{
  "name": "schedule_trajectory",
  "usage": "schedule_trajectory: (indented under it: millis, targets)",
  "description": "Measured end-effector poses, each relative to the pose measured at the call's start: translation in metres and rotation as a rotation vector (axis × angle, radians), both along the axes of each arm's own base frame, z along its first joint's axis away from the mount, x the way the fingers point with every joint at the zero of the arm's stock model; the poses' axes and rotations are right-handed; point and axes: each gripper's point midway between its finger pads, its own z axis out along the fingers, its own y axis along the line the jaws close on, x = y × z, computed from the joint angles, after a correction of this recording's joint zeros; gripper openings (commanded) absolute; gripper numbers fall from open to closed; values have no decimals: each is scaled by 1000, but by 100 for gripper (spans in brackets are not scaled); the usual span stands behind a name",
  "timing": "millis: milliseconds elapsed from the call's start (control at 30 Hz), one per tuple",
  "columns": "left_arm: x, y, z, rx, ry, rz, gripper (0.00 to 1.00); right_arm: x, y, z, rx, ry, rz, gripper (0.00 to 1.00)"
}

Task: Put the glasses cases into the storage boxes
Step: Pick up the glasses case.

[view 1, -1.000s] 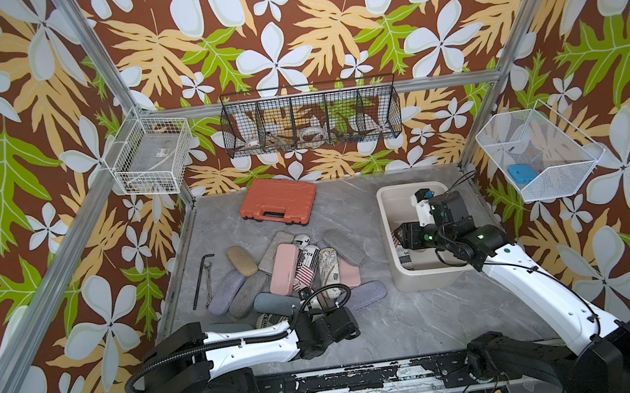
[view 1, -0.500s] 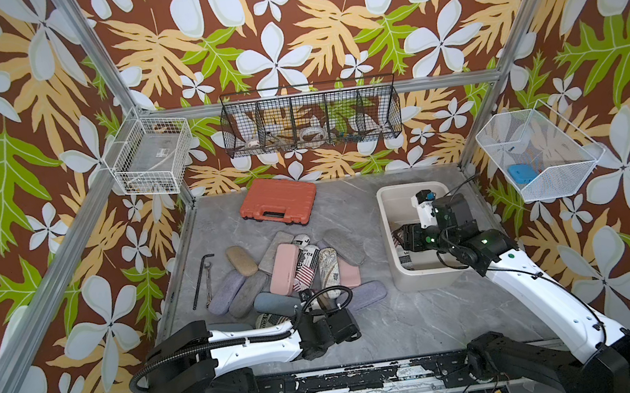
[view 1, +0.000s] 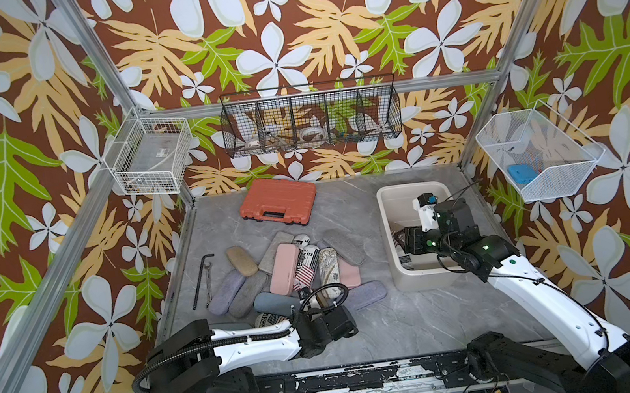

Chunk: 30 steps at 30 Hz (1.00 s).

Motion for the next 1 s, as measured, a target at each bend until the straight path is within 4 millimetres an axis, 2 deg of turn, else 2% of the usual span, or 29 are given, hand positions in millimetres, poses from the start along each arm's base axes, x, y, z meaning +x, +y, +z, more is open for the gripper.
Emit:
schedule_trajectory:
  millis: [200, 300, 367, 433, 533, 633, 833, 1000]
  targets:
    - [-2, 4, -4, 33, 23, -19, 73, 1, 4, 6, 18, -13, 16, 62]
    - [-4, 4, -9, 57, 40, -40, 79, 1, 5, 7, 22, -17, 19, 62]
    - [-2, 3, -10, 68, 35, -42, 79, 2, 6, 7, 25, -19, 23, 59]
    - [0, 2, -11, 83, 29, -41, 75, 1, 7, 8, 32, -21, 28, 57]
    - [1, 2, -12, 104, 29, -43, 63, 0, 8, 9, 39, -19, 34, 53]
    - [-1, -1, -10, 107, 49, -52, 60, -1, 9, 11, 43, -24, 38, 53]
    - [6, -23, 24, 79, 26, -106, 60, 1, 8, 23, 48, -54, 34, 53]
    - [5, -21, 35, 81, 17, -126, 58, 0, 8, 28, 52, -66, 33, 53]
